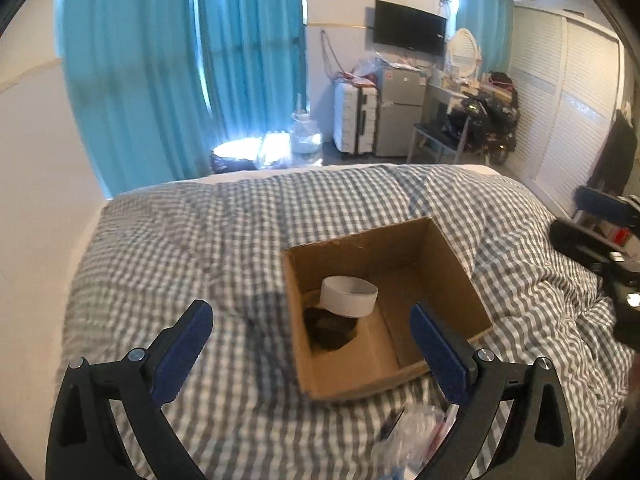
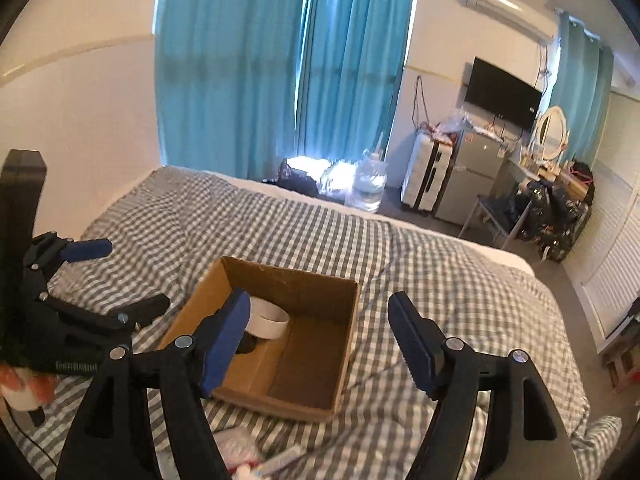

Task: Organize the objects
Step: 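Open both tools to drop the hair dryer and tape roll into the box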

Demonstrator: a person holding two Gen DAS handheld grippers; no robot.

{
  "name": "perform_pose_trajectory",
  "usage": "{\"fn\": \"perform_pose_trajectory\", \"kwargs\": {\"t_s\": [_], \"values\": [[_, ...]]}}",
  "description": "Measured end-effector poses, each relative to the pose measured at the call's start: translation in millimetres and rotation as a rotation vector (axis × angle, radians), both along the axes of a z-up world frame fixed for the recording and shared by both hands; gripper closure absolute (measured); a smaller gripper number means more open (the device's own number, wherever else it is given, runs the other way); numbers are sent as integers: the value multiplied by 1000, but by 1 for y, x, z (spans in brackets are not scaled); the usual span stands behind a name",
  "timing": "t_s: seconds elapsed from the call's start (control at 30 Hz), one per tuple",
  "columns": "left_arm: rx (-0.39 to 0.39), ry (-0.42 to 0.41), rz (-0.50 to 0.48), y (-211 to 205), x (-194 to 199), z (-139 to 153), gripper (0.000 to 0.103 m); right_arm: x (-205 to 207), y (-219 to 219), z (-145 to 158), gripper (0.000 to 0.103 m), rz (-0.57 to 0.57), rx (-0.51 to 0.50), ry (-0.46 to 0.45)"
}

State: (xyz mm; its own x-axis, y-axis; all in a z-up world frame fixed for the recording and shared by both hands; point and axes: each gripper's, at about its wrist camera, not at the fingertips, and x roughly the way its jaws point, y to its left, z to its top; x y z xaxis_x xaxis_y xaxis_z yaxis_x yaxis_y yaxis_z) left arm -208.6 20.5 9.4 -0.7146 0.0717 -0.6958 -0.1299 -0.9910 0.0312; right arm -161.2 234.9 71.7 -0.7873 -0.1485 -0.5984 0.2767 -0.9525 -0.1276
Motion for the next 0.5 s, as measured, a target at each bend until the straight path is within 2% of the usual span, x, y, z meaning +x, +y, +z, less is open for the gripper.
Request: {"fn": "perform_pose_trajectory", "kwargs": {"t_s": [0.27,0.4,0.5], "values": [[-10,80,47,-18,65,32,0,75,-1,47,24,31,-17,63],[-43,94,92,-18,91,25,0,103,-5,49,18,63,-19,82],[-57,73,144,-21,103,6,0,116,-8,39,15,89,-12,78]]}}
